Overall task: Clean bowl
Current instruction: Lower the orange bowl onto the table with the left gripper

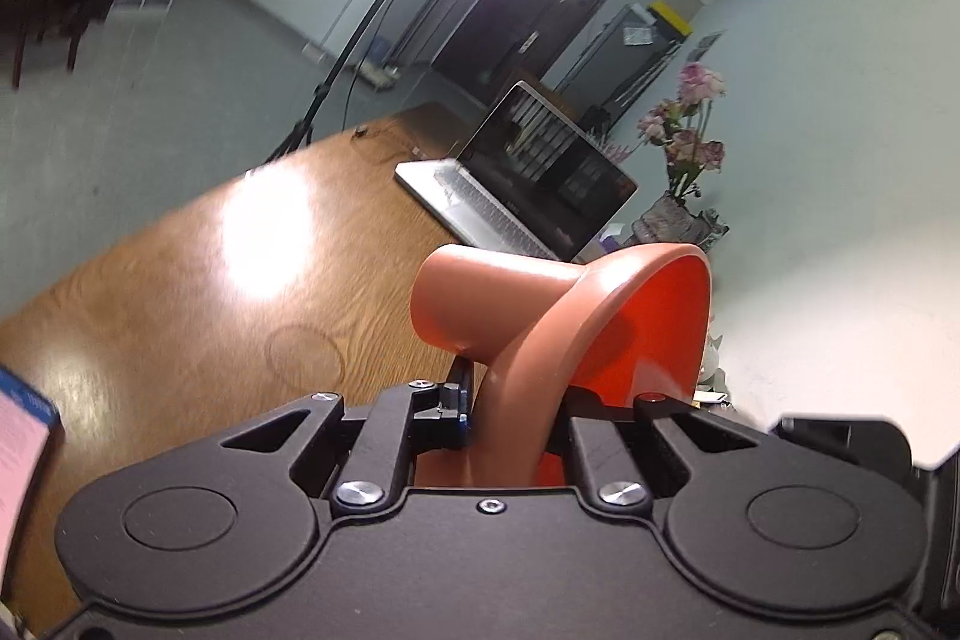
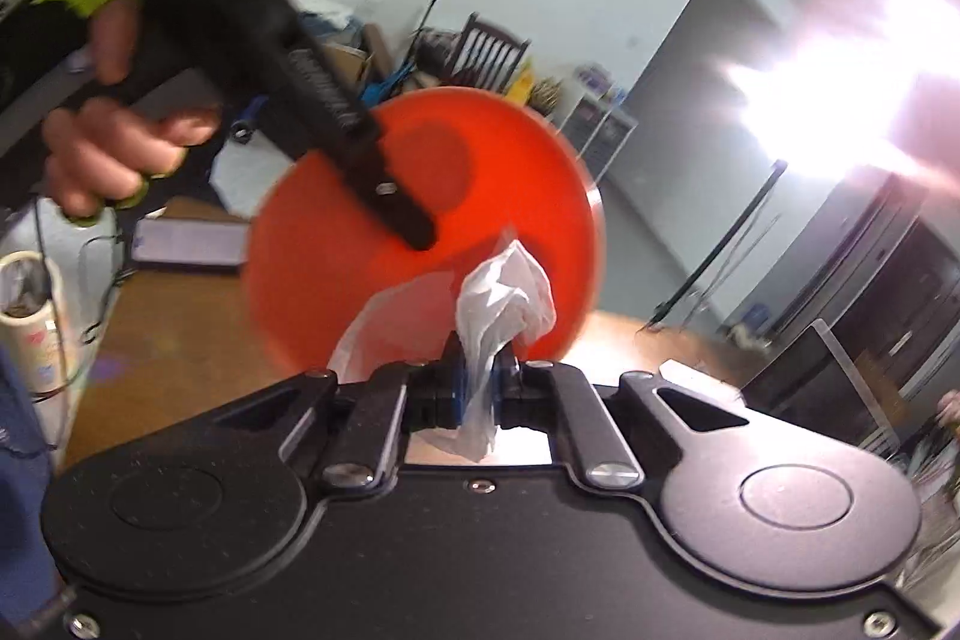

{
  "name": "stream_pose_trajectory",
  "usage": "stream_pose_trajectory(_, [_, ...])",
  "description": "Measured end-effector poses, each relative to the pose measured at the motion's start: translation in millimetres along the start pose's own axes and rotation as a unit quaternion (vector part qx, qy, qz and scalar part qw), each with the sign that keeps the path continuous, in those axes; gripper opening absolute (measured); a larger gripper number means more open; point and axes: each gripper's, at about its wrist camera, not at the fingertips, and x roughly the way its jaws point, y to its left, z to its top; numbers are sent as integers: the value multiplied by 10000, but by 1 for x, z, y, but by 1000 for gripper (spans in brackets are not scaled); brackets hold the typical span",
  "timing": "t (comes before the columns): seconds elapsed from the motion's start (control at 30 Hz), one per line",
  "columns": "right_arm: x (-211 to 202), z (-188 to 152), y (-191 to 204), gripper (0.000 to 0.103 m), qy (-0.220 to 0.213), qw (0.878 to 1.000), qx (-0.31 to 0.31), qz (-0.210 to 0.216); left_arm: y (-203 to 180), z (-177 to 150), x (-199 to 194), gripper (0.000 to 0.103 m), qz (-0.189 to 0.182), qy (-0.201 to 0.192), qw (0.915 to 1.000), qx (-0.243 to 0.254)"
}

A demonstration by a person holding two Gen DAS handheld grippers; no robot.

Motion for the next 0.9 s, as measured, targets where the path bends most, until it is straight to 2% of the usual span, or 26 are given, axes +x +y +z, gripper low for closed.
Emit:
stream_pose_trajectory(0.07, [1,0,10,7,23,9998,61,175,13,-3,14,11,9,138,9989,-448])
stream_pose_trajectory(0.17, [7,2,13,7,29,9995,223,209,38,-8,41,11,-6,353,9900,-1367])
stream_pose_trajectory(0.23, [8,1,11,7,52,9993,337,172,58,-12,65,11,-40,503,9775,-2047])
stream_pose_trajectory(0.33, [7,-3,10,7,159,9984,540,95,79,-19,93,11,-79,606,9631,-2619])
stream_pose_trajectory(0.47, [-2,-12,8,7,421,9973,597,94,112,-36,140,11,-64,610,9334,-3535])
stream_pose_trajectory(0.53, [-3,-18,10,7,556,9967,595,64,119,-43,155,12,-5,584,9272,-3700])
stream_pose_trajectory(0.6, [1,-27,8,7,613,9959,664,44,128,-53,166,12,-13,481,9167,-3968])
stream_pose_trajectory(0.73, [2,-45,7,7,710,9943,790,-78,135,-61,171,11,150,355,9161,-3991])
stream_pose_trajectory(0.9, [16,-60,4,7,760,9923,954,-207,134,-61,169,10,249,388,9226,-3831])
